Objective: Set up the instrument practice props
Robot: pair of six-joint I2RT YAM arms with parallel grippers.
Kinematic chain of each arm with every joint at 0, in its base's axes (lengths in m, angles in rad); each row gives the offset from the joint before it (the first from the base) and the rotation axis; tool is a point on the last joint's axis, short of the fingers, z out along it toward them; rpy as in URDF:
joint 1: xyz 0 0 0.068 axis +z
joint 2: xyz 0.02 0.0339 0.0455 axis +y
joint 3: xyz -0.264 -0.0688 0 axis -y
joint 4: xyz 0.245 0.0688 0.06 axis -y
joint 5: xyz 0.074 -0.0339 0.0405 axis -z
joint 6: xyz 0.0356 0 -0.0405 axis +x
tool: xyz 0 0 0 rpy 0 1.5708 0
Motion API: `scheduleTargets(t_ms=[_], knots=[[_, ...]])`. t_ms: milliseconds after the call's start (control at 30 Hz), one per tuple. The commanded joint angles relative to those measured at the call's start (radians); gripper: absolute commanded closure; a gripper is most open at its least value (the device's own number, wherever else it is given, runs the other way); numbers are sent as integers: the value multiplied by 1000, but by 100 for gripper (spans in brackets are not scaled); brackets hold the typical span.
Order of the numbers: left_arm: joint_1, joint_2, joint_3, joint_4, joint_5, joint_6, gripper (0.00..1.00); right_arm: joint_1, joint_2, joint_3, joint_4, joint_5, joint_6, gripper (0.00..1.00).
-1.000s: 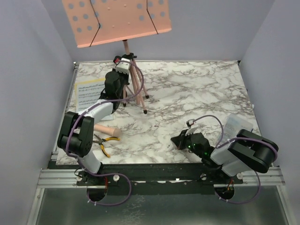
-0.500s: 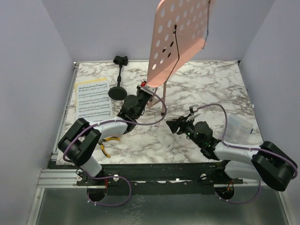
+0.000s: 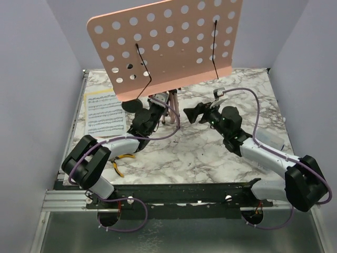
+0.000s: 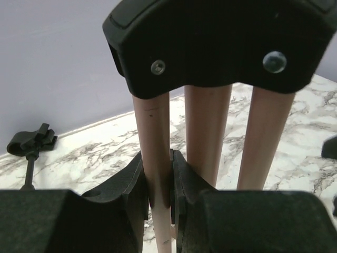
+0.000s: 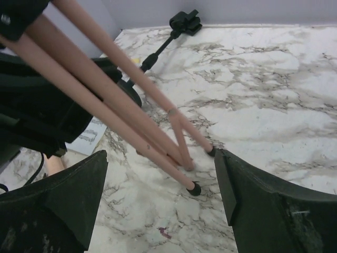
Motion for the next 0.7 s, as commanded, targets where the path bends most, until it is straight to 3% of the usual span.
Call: scheduleTargets(t_ms=[0,233,467,667], knots=[[-4,-15,-19,-89,26,-35,100,-76,18,61,-27,-160,54,12],[-4,-32,-3,-137,80,-49,100,-76,39,67,356,-302,-80,12],[-5,-38,4,-155,102,-50,100,-73,188,73,780,-339,-107,16],[-6,-41,23,-180,115,-36,100,-45,254,130,871,-389,-159,17]])
